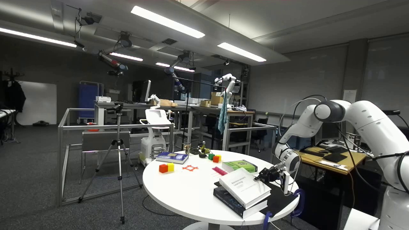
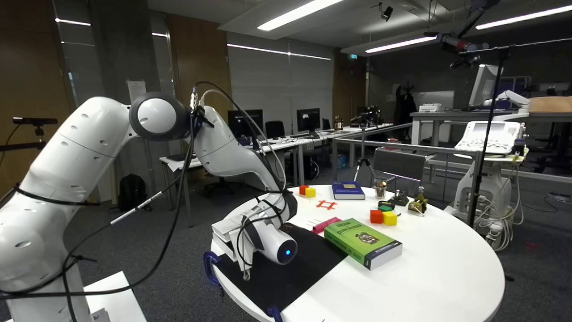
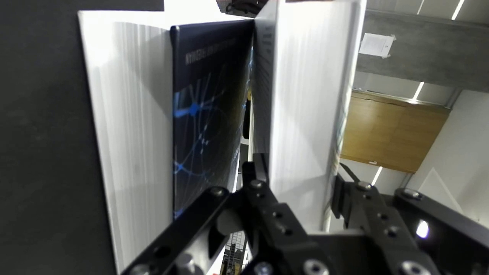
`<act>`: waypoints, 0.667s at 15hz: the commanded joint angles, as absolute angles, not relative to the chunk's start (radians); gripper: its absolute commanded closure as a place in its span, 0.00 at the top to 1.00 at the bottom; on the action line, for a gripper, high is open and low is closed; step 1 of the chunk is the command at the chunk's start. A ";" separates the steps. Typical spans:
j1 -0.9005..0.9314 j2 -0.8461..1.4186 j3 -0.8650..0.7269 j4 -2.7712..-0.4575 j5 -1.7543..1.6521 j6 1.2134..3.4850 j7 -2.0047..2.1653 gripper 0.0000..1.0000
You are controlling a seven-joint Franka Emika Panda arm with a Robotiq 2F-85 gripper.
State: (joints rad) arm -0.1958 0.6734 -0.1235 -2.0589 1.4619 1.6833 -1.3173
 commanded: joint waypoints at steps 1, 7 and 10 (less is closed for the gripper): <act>-0.185 0.613 -0.125 -2.092 1.515 1.692 -1.335 0.16; -0.169 0.610 -0.134 -2.085 1.524 1.731 -1.301 0.66; -0.163 0.608 -0.137 -2.084 1.514 1.756 -1.293 0.82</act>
